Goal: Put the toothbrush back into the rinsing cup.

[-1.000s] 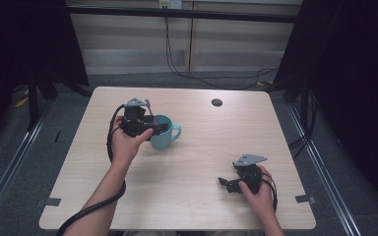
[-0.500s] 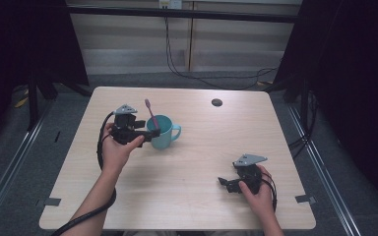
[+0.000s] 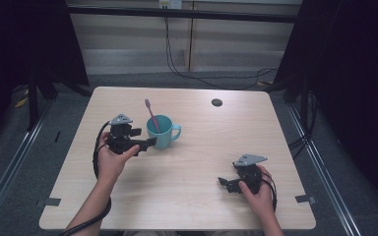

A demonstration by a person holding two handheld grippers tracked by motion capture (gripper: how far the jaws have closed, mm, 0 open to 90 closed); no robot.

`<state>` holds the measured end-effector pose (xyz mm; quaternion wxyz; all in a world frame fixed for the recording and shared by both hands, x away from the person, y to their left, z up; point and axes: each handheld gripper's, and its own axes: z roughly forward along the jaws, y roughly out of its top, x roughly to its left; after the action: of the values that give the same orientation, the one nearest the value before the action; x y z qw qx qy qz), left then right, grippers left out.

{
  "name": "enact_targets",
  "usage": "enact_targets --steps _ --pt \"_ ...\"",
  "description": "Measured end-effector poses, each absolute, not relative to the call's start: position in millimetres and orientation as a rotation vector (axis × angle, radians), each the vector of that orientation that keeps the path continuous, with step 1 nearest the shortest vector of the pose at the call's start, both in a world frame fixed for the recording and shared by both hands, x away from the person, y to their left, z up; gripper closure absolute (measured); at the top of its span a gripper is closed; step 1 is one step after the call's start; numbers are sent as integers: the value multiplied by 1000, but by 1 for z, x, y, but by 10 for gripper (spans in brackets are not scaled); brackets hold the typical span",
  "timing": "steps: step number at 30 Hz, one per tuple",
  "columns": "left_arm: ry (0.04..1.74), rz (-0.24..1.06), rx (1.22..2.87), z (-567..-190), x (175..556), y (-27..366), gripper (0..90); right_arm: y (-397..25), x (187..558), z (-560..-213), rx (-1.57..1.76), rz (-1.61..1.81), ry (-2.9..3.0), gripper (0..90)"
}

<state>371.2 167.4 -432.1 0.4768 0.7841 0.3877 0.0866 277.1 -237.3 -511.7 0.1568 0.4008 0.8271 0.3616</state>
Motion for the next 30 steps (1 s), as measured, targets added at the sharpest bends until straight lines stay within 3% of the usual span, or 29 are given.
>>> enact_targets --steps 30 --pt "943 205 1989 -495 346 176 202 -237 277 -512 1146 1035 2368 145"
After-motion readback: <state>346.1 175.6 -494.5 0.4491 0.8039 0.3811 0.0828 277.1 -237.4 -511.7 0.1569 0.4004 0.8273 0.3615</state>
